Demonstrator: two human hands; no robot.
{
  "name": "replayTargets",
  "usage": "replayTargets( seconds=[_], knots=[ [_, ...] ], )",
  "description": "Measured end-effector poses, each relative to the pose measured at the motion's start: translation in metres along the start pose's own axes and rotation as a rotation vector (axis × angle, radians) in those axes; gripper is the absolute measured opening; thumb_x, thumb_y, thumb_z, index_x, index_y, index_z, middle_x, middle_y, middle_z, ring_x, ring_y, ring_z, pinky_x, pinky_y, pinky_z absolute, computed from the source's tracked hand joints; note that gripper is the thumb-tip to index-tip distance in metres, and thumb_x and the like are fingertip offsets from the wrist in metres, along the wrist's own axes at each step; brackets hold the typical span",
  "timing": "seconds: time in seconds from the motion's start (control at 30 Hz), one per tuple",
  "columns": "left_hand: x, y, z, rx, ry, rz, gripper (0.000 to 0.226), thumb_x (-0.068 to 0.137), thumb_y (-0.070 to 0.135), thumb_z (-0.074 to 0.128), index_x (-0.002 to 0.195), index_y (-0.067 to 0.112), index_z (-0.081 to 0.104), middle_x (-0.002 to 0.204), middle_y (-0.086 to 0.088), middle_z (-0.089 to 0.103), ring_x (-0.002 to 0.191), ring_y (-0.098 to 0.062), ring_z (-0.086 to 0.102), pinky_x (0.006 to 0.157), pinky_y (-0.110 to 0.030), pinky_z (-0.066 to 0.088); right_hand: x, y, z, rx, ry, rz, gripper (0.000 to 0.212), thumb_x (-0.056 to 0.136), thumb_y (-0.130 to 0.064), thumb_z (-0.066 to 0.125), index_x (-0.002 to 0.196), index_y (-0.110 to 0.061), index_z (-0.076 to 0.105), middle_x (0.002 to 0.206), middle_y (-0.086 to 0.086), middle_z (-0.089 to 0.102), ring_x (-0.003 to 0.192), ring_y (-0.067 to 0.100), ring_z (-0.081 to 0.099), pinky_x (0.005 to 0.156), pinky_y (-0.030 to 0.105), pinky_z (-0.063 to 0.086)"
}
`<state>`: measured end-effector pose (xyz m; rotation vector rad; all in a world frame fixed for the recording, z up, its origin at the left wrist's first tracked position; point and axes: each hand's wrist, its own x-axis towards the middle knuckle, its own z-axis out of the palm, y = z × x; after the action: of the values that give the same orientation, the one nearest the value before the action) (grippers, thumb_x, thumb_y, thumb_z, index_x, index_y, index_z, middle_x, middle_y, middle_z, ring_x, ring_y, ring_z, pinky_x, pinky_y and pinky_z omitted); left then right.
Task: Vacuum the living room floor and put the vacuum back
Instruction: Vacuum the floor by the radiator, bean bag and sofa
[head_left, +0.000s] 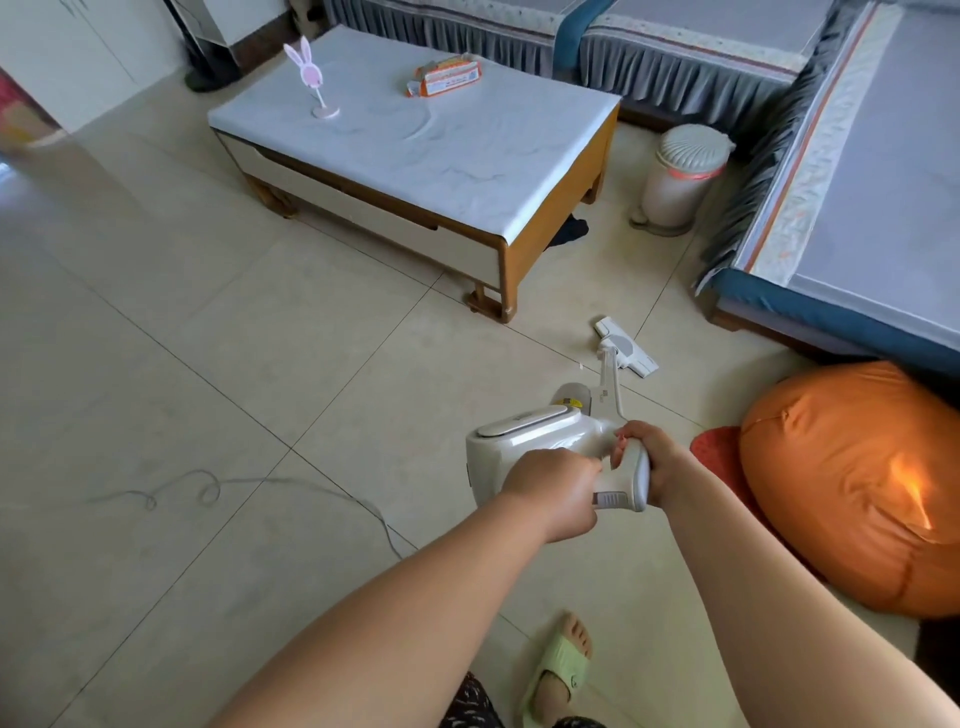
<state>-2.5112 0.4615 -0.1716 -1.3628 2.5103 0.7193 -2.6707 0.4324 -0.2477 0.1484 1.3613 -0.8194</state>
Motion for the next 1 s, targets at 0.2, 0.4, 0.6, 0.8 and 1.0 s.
replayTargets(
  seconds=[0.2,0.4,0.6,0.8,1.0],
  knots=[
    [0.044,0.009,-0.020,0.027,-0.025,0.012,0.014,0.084,0.018,0.056,0.098,0.018,0.058,0.092,-0.006,0.062,0.085,-0.030,0.059,0.065,-0.030,0.038,0.015,-0.041,-0.007,0.045,0.000,0.018,0.017,0.090,-0.007,0.046,0.074,-0.010,0.044,0.041,0.002,0.046,0.031,0.011,0.046,0.039,0.017,0.045],
    [0.073,0.013,-0.017,0.048,-0.080,0.075,0.009,0.084,0.016,0.055,0.093,0.017,0.054,0.087,-0.006,0.058,0.080,-0.030,0.056,0.065,-0.030,0.040,0.030,-0.061,-0.022,0.111,0.036,0.060,0.016,0.090,-0.007,0.050,0.074,-0.009,0.045,0.043,0.003,0.048,0.033,0.009,0.048,0.039,0.017,0.047],
    [0.069,-0.016,-0.013,0.065,-0.087,0.050,0.018,0.084,0.014,0.054,0.100,0.017,0.059,0.089,-0.005,0.060,0.085,-0.029,0.059,0.064,-0.030,0.040,0.036,-0.056,-0.001,0.097,0.047,0.151,0.011,0.085,-0.010,0.057,0.079,0.000,0.056,0.059,0.010,0.060,0.043,0.016,0.057,0.047,0.024,0.053],
    [0.038,-0.031,-0.012,0.093,-0.100,0.034,0.022,0.083,0.013,0.054,0.104,0.016,0.061,0.091,-0.006,0.062,0.075,-0.026,0.051,0.062,-0.030,0.037,0.037,-0.033,0.019,-0.059,0.115,0.172,0.013,0.078,-0.016,0.065,0.077,-0.004,0.061,0.061,0.010,0.063,0.045,0.018,0.058,0.062,0.025,0.052],
    [0.000,-0.026,-0.010,0.135,-0.080,0.060,0.022,0.083,0.012,0.054,0.104,0.016,0.059,0.090,-0.007,0.062,0.075,-0.029,0.050,0.061,-0.030,0.033,0.028,0.001,0.015,0.022,0.121,0.134,0.019,0.085,-0.017,0.064,0.074,-0.010,0.050,0.041,0.000,0.047,0.029,0.009,0.045,0.041,0.015,0.044]
  ],
)
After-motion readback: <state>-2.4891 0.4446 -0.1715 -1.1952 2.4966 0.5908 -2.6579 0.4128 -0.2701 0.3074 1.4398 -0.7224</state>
